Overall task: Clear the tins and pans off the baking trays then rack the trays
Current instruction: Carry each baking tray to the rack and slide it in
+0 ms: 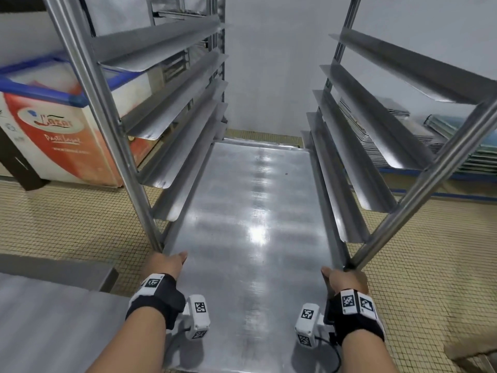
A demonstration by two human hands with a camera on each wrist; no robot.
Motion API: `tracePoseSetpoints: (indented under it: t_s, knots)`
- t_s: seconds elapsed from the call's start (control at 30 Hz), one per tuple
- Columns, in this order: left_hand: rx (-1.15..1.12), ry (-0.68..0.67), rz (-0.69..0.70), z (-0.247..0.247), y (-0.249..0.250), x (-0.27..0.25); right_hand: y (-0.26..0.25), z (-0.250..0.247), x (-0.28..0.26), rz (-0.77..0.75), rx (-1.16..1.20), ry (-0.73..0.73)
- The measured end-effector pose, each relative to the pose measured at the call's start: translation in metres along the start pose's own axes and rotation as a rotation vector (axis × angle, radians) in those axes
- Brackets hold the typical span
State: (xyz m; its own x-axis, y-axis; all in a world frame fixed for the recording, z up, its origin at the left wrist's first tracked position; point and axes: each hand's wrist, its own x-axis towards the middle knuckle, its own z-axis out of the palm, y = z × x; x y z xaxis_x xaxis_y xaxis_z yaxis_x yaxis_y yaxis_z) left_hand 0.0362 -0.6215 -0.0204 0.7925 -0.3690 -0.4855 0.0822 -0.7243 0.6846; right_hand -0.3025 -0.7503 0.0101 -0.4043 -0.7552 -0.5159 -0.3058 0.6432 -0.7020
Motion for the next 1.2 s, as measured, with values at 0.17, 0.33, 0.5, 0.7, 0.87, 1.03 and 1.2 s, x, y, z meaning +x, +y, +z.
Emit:
tracePoseSetpoints:
  t_s: [0.17,0.33,0.5,0.7,0.87,1.03,1.2]
  knots:
    - [-0.015,-0.014,0.007,0.001,0.013,0.006,-0.014,0.001,-0.003,-0.043,-0.062,-0.004]
    - [0.018,-0.031,0.047,-0.003,0.014,-0.004,-0.012,0.0,-0.016,-0.158,-0.21,0.023]
    - [0.244,-0.049,0.174,-0.005,0.008,-0.029,0.005,0.001,-0.034,-0.249,-0.299,0.023]
    - [0.642,-0.201,0.413,-0.008,-0.031,-0.052,0.03,-0.01,-0.06,-0.364,-0.264,-0.077]
    - [0.809,-0.456,0.577,-0.022,-0.057,-0.1,0.062,-0.014,-0.088,-0.522,-0.381,-0.265]
    - [1.006,-0.428,0.691,-0.015,-0.076,-0.104,0.091,-0.008,-0.098,-0.75,-0.859,-0.407]
    - [1.098,-0.333,0.748,-0.007,-0.077,-0.1,0.093,-0.007,-0.096,-0.884,-0.98,-0.48]
